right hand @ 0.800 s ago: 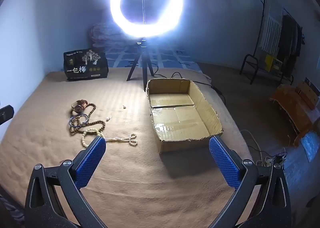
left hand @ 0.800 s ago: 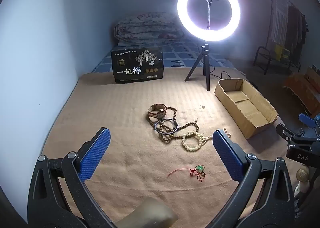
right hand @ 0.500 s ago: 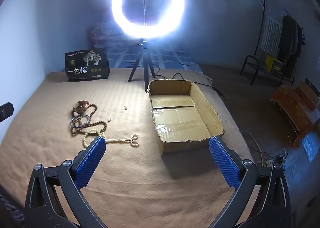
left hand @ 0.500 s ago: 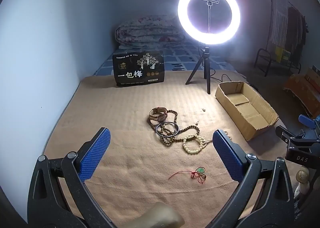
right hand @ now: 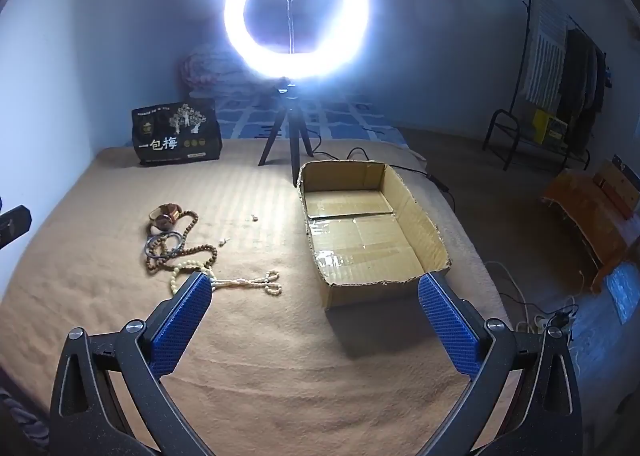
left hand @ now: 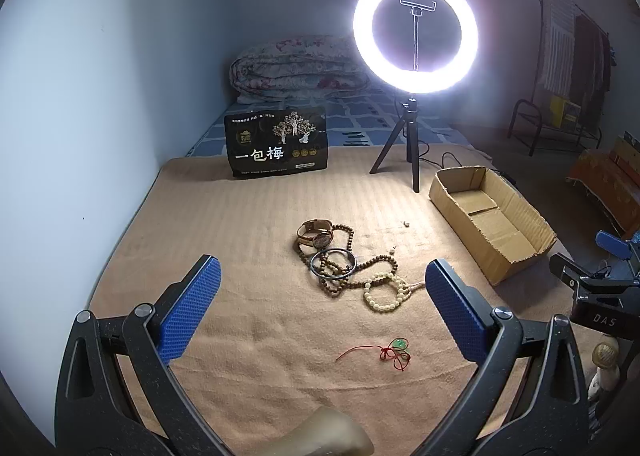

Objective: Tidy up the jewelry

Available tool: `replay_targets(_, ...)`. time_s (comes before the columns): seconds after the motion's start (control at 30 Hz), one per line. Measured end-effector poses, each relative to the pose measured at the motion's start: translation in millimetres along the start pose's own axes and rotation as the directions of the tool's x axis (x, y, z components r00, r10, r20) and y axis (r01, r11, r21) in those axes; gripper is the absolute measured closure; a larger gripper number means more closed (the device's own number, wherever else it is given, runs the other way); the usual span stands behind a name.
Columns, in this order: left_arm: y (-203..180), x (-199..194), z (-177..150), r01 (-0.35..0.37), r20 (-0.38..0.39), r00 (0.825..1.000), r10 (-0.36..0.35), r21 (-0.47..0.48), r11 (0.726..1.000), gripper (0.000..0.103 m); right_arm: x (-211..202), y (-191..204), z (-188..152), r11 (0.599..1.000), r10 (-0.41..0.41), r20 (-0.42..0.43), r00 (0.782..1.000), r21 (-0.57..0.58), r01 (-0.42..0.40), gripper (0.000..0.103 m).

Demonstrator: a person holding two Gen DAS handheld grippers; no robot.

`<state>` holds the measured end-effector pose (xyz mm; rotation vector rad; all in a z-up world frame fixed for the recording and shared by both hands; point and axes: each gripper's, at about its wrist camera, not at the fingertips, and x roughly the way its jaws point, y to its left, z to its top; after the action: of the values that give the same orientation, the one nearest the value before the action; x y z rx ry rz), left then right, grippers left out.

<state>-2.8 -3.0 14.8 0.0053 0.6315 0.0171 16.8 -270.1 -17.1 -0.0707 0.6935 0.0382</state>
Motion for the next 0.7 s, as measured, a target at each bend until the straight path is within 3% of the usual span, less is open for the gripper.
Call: replay_targets(0.7,0.0,-0.6,-1.2,0.001,0.002,1.000,-0.001,-0.001,1.000,0.000,-0.2,-2.3,-1.3,1.000,0.006,-0.001,1.000,0.004,-0.006,0.000)
